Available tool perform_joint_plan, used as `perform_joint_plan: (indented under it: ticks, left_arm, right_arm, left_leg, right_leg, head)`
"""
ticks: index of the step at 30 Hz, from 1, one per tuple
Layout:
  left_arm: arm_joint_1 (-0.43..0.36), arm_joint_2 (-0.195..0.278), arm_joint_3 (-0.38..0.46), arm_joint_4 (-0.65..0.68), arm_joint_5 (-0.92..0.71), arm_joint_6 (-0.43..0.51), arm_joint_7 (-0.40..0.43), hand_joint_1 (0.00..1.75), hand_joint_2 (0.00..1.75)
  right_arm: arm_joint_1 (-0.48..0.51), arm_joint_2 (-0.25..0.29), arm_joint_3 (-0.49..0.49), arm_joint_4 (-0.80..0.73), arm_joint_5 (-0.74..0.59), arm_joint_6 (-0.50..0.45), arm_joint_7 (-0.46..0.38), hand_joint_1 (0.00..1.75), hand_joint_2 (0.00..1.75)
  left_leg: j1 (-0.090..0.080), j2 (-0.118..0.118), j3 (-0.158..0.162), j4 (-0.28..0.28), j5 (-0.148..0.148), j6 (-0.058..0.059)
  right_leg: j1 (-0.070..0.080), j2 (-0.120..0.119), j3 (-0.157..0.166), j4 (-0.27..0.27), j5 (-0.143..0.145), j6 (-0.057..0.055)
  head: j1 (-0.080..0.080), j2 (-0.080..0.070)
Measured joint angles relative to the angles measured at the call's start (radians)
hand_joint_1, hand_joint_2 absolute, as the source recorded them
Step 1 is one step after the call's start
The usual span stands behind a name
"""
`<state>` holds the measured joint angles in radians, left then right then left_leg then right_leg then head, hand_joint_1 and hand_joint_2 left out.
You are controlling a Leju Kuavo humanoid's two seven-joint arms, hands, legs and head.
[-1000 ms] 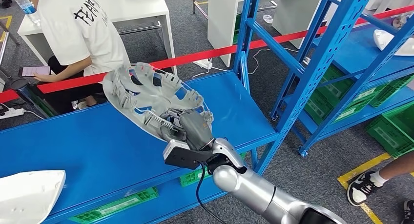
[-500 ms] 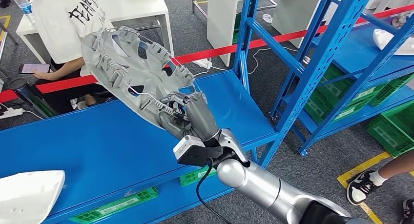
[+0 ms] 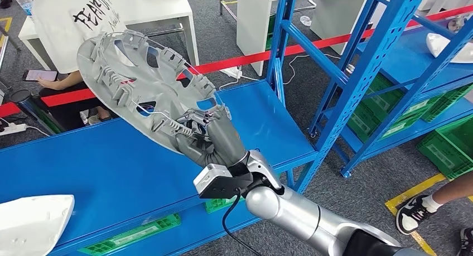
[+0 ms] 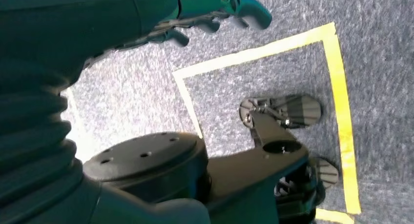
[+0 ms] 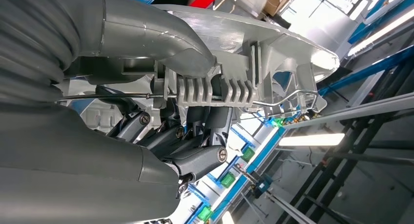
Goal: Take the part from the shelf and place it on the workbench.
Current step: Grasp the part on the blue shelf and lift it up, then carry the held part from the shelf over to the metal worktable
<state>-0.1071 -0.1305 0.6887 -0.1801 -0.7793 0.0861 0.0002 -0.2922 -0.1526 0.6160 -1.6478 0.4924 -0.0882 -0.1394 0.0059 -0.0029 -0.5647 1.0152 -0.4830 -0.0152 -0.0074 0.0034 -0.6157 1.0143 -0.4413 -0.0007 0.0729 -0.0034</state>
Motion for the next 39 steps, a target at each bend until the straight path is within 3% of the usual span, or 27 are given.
perform_joint_plan:
  ticks: [10,14,16,19,20,21,22,24,26,30,31,33,35,36,37,39]
  left_arm:
    - [0.004,0.001,0.028,0.0,0.01,-0.012,0.014,0.0,1.75]
    - [0.006,0.002,0.036,0.0,0.01,-0.012,0.013,0.0,1.75]
    - [0.006,0.002,0.039,0.0,0.01,-0.012,0.011,0.0,1.75]
    - [0.008,0.001,0.042,0.0,0.014,-0.006,0.007,0.0,1.75]
    - [0.009,0.001,0.044,0.0,0.019,-0.003,0.005,0.0,1.75]
    - [0.012,0.0,0.048,0.0,0.025,0.0,0.003,0.0,1.75]
    - [0.015,0.0,0.052,0.0,0.031,0.003,0.0,0.0,1.75]
    - [0.019,-0.001,0.064,0.0,0.044,0.007,-0.005,0.0,1.75]
    - [0.022,-0.002,0.075,-0.001,0.055,0.01,-0.009,0.0,1.75]
    - [0.028,-0.002,0.093,-0.001,0.064,0.015,-0.011,0.0,1.75]
    - [0.03,-0.002,0.096,-0.001,0.064,0.015,-0.011,0.0,1.75]
    - [0.033,-0.002,0.1,-0.001,0.064,0.015,-0.011,0.0,1.75]
    - [0.034,-0.002,0.1,-0.001,0.064,0.015,-0.011,0.0,1.75]
    - [0.034,-0.003,0.101,-0.001,0.064,0.015,-0.011,0.0,1.75]
    - [0.034,-0.003,0.101,-0.001,0.064,0.016,-0.011,0.0,1.75]
    - [0.033,-0.003,0.104,-0.002,0.064,0.017,-0.01,0.0,1.75]
  right_arm:
    - [0.003,0.002,0.019,-0.018,0.055,-0.01,0.024,1.75,1.75]
    - [0.008,0.01,0.024,-0.032,0.074,-0.019,0.035,1.75,1.75]
    - [0.01,0.012,0.025,-0.038,0.08,-0.02,0.037,1.75,1.75]
    - [0.014,0.012,0.025,-0.041,0.092,-0.016,0.042,1.75,1.75]
    - [0.015,0.013,0.026,-0.041,0.095,-0.01,0.044,1.75,1.75]
    - [0.015,0.016,0.027,-0.041,0.096,-0.003,0.046,1.75,1.75]
    - [0.015,0.02,0.029,-0.041,0.096,0.006,0.047,1.75,1.75]
    - [0.007,0.032,0.035,-0.04,0.094,0.025,0.048,1.75,1.75]
    - [-0.004,0.047,0.04,-0.036,0.089,0.042,0.046,1.75,1.75]
    - [-0.026,0.073,0.048,-0.025,0.083,0.056,0.04,1.75,1.75]
    - [-0.031,0.079,0.049,-0.022,0.083,0.057,0.039,1.75,1.75]
    - [-0.038,0.088,0.051,-0.017,0.082,0.058,0.037,1.75,1.75]
    - [-0.041,0.092,0.052,-0.014,0.082,0.058,0.037,1.75,1.75]
    - [-0.041,0.093,0.052,-0.011,0.082,0.06,0.036,1.75,1.75]
    - [-0.042,0.094,0.053,-0.009,0.081,0.062,0.036,1.75,1.75]
    - [-0.044,0.097,0.055,-0.006,0.078,0.068,0.035,1.75,1.75]
  left_leg:
    - [-0.006,-0.001,-0.003,0.005,-0.002,0.004]
    - [-0.007,-0.001,-0.004,0.002,0.006,0.014]
    - [-0.002,0.002,-0.004,-0.009,0.021,0.025]
    - [0.001,0.005,-0.016,-0.011,0.033,0.032]
    - [0.001,0.006,-0.023,-0.009,0.035,0.031]
    - [0.002,0.006,-0.03,-0.005,0.037,0.029]
    - [0.004,0.006,-0.037,0.0,0.039,0.026]
    - [0.008,0.005,-0.054,0.014,0.043,0.016]
    - [0.008,0.002,-0.066,0.025,0.047,0.003]
    - [0.009,-0.005,-0.083,0.029,0.059,-0.032]
    - [0.011,-0.005,-0.092,0.045,0.039,-0.038]
    - [0.013,-0.003,-0.123,0.132,-0.044,-0.044]
    - [0.012,-0.003,-0.152,0.256,-0.122,-0.046]
    - [0.012,-0.003,-0.151,0.294,-0.131,-0.046]
    - [0.012,-0.003,-0.134,0.299,-0.121,-0.044]
    - [0.009,-0.003,-0.049,0.209,-0.075,-0.033]
  right_leg:
    - [-0.007,-0.001,-0.001,-0.001,0.002,0.005]
    - [-0.009,-0.001,-0.001,-0.003,0.007,0.014]
    - [-0.01,0.0,-0.011,0.025,-0.022,0.021]
    - [-0.012,0.0,-0.073,0.2,-0.138,0.028]
    - [-0.012,0.0,-0.089,0.256,-0.162,0.031]
    - [-0.014,0.0,-0.092,0.282,-0.169,0.032]
    - [-0.016,-0.001,-0.075,0.267,-0.157,0.034]
    - [-0.022,-0.002,0.006,0.139,-0.115,0.036]
    - [-0.02,0.004,0.058,0.049,-0.088,0.028]
    - [-0.017,0.008,0.04,0.04,-0.072,-0.012]
    - [-0.018,0.006,0.031,0.038,-0.063,-0.022]
    - [-0.017,0.003,0.012,0.036,-0.043,-0.033]
    - [-0.013,0.001,-0.013,0.036,-0.025,-0.037]
    - [-0.011,0.0,-0.026,0.036,-0.014,-0.038]
    - [-0.009,-0.001,-0.039,0.037,-0.004,-0.038]
    - [-0.006,-0.001,-0.063,0.038,0.017,-0.035]
  head:
    - [0.0,0.0]
    - [0.0,0.0]
    - [0.002,0.0]
    - [0.006,0.0]
    - [0.006,0.0]
    - [0.006,0.0]
    - [0.006,0.0]
    - [0.007,0.0]
    - [0.007,0.0]
    - [0.006,0.0]
    - [0.005,0.0]
    - [0.0,0.0]
    - [-0.001,0.0]
    - [-0.001,0.0]
    - [-0.001,0.0]
    - [-0.001,0.0]
